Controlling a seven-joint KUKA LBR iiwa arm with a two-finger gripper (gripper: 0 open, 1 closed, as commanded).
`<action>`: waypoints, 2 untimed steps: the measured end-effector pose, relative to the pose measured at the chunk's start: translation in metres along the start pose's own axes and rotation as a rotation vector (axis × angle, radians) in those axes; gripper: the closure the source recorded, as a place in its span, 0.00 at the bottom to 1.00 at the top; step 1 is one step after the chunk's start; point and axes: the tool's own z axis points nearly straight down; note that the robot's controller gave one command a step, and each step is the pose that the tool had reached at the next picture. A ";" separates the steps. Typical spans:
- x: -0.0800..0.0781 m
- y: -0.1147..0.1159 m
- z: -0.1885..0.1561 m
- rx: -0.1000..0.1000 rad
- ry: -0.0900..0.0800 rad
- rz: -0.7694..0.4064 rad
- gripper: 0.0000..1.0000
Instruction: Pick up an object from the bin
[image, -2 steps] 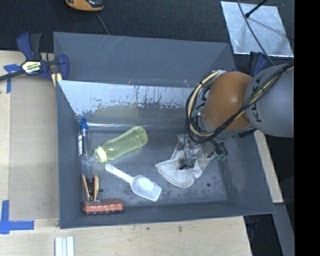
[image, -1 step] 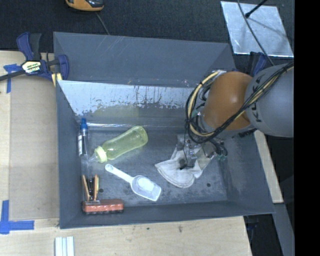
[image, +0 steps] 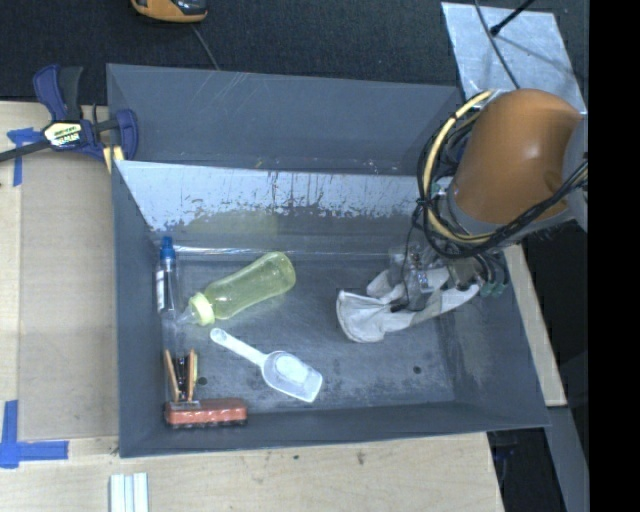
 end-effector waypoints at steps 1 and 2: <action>0.000 0.000 0.000 0.000 0.000 0.000 1.00; 0.013 0.007 -0.097 0.000 0.000 0.026 1.00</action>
Offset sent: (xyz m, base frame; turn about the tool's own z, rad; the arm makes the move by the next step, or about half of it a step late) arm -0.0145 0.0058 0.0969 0.0256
